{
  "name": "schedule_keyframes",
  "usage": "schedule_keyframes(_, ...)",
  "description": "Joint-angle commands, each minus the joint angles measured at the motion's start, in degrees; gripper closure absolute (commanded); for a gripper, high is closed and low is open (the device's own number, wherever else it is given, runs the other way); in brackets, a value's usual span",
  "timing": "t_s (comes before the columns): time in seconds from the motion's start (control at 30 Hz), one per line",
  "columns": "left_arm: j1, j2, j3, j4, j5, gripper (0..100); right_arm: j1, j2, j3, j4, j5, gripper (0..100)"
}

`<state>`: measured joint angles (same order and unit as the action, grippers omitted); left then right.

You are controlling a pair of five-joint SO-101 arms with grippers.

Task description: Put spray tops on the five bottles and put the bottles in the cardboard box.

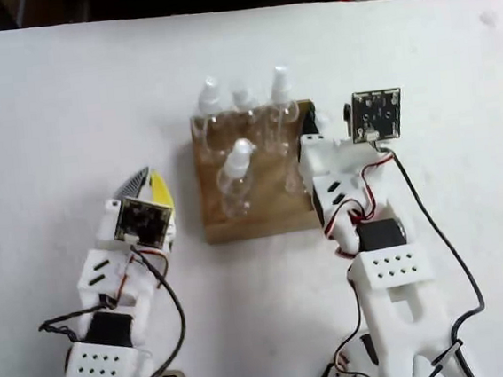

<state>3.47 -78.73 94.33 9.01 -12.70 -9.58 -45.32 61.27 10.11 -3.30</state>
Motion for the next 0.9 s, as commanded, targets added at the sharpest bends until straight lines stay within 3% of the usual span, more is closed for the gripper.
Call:
schedule_keyframes(0.0, 0.4, -1.1, -1.2, -0.3, -0.4, 98, -0.3, -0.7, -0.8, -1.2, 0.6, 81.5)
schedule_keyframes(0.37, 0.5, -1.1, -1.1, -0.3, -0.4, 98, -1.3, -1.2, -6.0, 0.4, 0.8, 81.5)
schedule_keyframes(0.63, 0.1, -1.1, -1.1, -0.3, -0.4, 98, -0.5, -16.7, -19.5, 26.9, 0.8, 81.2)
schedule_keyframes(0.87, 0.0, -1.1, -1.2, -0.3, -0.4, 98, -0.7, -37.1, -23.8, 41.9, 0.8, 81.4)
